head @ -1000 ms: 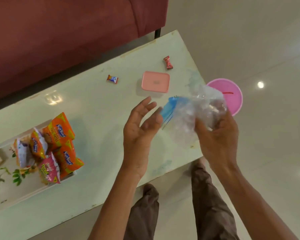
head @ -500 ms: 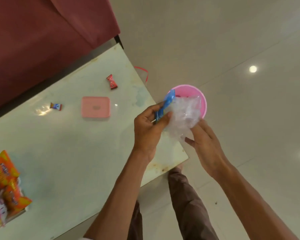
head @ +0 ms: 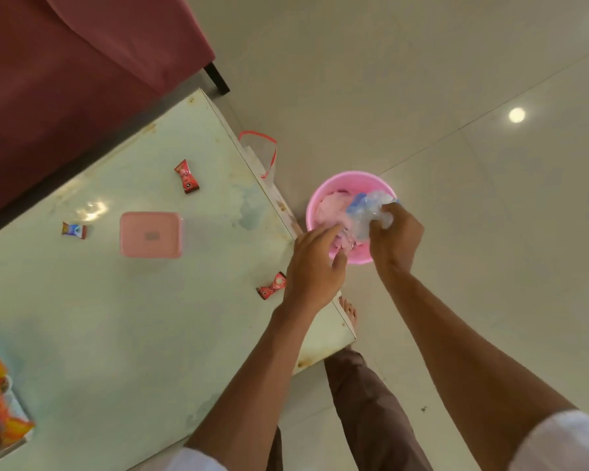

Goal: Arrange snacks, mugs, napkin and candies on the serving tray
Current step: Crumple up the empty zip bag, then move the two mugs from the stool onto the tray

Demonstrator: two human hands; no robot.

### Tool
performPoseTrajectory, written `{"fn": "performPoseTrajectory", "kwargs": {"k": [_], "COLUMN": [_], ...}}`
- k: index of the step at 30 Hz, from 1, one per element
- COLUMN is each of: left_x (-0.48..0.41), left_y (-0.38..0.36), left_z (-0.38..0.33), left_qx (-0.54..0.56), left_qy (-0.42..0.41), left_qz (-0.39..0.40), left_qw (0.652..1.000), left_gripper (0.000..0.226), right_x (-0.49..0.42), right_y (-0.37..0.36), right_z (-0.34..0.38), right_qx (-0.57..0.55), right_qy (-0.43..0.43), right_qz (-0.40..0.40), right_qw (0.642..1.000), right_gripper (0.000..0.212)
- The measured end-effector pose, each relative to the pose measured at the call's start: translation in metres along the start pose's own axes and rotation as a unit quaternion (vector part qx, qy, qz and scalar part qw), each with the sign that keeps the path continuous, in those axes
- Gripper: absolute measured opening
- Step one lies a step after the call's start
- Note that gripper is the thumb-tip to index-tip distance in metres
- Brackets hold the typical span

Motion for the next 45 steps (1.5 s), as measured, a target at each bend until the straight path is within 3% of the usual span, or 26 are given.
{"fn": "performPoseTrajectory", "kwargs": {"k": [7,12,16,28,32,39,45], "left_x": [0.001,0.001,0.014,0.108,0.156,0.265,0.381], "left_y": [-0.016,-0.016,-0.007,0.065,0.088,0.105,0.111], "left_z": [0.032,0.046,0.046,0.064,0.106,0.218,0.307], "left_qx": [-0.161,-0.186,-0.17,-0.098,-0.092,-0.085,-0.06], "left_qy": [-0.098,-0.094,-0.103,0.003,0.049,0.129,0.194], "left_qz": [-0.063,-0.094,-0.12,-0.206,-0.255,-0.331,-0.415], "left_qw": [0.98,0.974,0.973,0.974,0.961,0.931,0.887], "left_gripper": [0.057,0.054,0.053,0.042,0.045,0.045,0.041], "right_x": [-0.034,-0.036,-0.026,0.066,0.12,0.255,0.389], "right_y": [-0.09,-0.096,-0.081,-0.014,-0.021,-0.083,-0.139], "right_z": [-0.062,-0.083,-0.061,0.06,0.09,0.113,0.106], "right_qx": [0.103,0.162,0.178,0.182,0.226,0.258,0.272], "right_qy": [-0.076,-0.038,0.011,0.179,0.258,0.411,0.461], "right_qz": [0.171,0.23,0.222,0.224,0.221,0.27,0.322], "right_qw": [0.977,0.959,0.959,0.94,0.913,0.831,0.781], "right_gripper": [0.058,0.081,0.078,0.065,0.061,0.06,0.065]}}
Point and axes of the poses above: each hand's wrist, its own x-axis away from the middle knuckle, its own y-axis out of the back of the hand, z = x × y, the point moved 2 cm from there along -x, towards the middle knuckle, and after that the axes turned 8 degrees about -x, right-handed, at the moved point
